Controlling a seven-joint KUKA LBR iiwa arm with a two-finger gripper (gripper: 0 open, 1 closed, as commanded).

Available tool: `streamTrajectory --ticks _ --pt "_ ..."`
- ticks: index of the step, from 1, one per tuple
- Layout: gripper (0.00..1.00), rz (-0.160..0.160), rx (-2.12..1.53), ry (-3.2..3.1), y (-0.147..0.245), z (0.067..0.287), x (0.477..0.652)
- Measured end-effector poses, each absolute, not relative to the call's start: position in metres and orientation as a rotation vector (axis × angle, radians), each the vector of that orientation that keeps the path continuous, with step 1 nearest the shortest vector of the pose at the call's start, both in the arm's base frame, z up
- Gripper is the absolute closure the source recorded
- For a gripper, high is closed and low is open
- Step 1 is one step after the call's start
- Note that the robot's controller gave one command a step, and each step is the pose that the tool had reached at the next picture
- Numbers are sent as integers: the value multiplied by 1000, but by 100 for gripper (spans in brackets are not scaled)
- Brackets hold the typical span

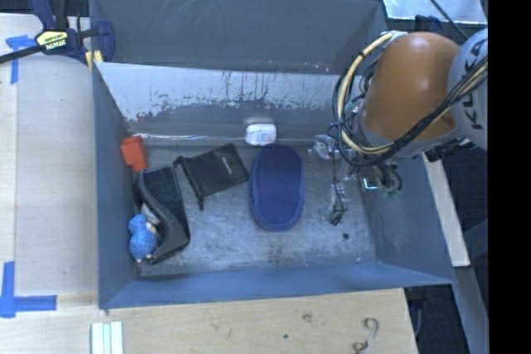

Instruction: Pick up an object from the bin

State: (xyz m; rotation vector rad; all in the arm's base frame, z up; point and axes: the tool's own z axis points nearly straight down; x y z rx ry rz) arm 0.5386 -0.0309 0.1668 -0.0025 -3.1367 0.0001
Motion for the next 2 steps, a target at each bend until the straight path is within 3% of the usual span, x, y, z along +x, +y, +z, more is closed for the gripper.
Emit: streamTrajectory --ticks 1,2 --pt "0 6 457 -3120 32 73 541" --pt "100 6 456 -3121 32 78 542"
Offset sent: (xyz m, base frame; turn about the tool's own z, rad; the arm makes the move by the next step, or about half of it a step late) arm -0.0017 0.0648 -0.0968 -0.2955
